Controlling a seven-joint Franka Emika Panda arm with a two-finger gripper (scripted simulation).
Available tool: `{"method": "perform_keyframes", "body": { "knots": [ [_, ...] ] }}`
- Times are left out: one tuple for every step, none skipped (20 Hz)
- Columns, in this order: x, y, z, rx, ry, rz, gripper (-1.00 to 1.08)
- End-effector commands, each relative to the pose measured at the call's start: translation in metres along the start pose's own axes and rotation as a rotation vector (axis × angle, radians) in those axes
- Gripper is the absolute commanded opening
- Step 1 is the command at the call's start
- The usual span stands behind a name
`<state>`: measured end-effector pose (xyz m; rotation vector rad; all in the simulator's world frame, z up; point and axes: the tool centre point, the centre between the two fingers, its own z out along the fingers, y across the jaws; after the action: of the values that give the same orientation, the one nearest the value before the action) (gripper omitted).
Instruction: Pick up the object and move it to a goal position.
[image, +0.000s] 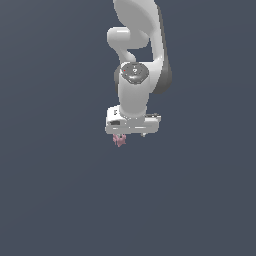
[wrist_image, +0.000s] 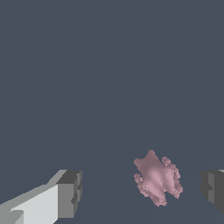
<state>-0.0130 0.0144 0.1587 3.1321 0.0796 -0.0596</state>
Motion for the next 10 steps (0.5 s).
{"method": "perform_keyframes", "body": {
  "knots": [
    [0.0,0.0,0.0,0.0,0.0,0.0,1.0],
    [0.0,0.001,0.0,0.0,0.0,0.001,1.0],
    [-0.001,0.003,0.0,-0.002,-0.001,0.005,1.0],
    [-0.001,0.006,0.0,-0.003,-0.003,0.012,1.0],
    [-0.002,0.011,-0.001,-0.006,-0.005,0.021,1.0],
    [-0.003,0.017,-0.001,-0.009,-0.008,0.032,1.0],
    [-0.005,0.024,-0.001,-0.013,-0.011,0.044,1.0],
    [-0.006,0.029,-0.002,-0.015,-0.013,0.053,1.0],
    [-0.007,0.032,-0.002,-0.017,-0.014,0.059,1.0],
    [-0.007,0.034,-0.002,-0.018,-0.015,0.063,1.0]
  ]
}}
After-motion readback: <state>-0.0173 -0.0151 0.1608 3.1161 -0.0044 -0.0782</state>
